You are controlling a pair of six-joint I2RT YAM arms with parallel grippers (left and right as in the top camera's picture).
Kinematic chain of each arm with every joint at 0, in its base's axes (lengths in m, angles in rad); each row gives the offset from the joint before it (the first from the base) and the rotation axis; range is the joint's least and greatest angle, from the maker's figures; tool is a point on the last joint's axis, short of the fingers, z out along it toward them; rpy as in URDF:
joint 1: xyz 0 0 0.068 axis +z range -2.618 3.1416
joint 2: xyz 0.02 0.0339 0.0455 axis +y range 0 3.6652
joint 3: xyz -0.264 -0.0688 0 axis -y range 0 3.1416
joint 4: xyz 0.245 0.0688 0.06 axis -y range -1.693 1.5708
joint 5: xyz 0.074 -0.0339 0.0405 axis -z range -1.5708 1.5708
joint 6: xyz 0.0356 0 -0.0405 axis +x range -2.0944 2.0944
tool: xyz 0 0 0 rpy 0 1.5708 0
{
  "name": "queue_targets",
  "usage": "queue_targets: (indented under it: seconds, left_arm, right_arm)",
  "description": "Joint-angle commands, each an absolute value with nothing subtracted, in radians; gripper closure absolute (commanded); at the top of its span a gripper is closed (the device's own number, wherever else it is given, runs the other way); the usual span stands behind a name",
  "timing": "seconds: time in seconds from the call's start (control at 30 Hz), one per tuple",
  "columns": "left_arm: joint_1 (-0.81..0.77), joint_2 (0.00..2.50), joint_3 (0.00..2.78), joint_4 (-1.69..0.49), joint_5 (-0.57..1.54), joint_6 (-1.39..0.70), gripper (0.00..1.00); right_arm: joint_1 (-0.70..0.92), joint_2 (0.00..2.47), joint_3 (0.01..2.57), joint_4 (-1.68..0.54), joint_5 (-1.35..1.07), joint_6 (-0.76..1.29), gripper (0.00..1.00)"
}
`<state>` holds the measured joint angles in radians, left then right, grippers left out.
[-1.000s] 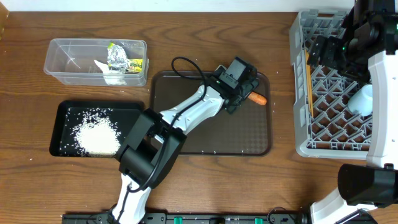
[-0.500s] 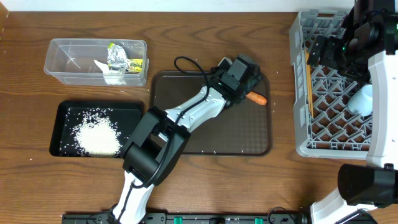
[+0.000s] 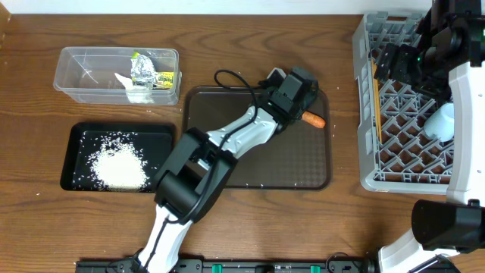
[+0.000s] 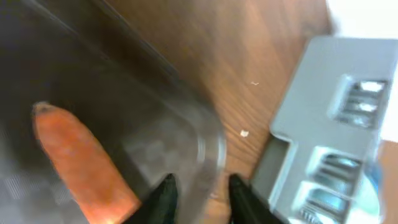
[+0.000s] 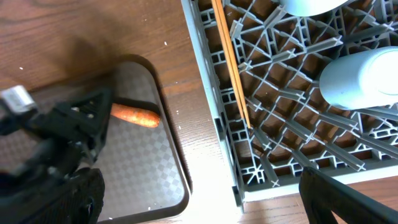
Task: Sort waste into correct bins and load items into the dishwasher rack
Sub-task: 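Reach the left gripper across the brown tray to the carrot, then grasp the carrot with the left gripper near the tray's edge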
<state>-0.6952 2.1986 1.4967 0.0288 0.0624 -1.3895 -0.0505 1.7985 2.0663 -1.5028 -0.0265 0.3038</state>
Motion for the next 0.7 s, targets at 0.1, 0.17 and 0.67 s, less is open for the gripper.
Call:
queue_targets:
  seconds: [0.1, 0.17, 0.67]
  left_arm:
    - [-0.71, 2.241, 1.51, 0.033, 0.044, -1.389, 0.9]
    - [-0.71, 2.241, 1.509, 0.036, 0.044, -1.389, 0.91]
    - [-0.609, 2.154, 1.51, -0.36, 0.142, -1.389, 0.94]
  right_arm:
    - [-0.051, 1.803, 2.065, -1.504, -0.027, 0.314, 0.01]
    - [-0.051, 1.803, 2.065, -1.504, -0.027, 0.314, 0.01]
    - [-0.051, 1.803, 2.065, -1.504, -0.027, 0.314, 0.01]
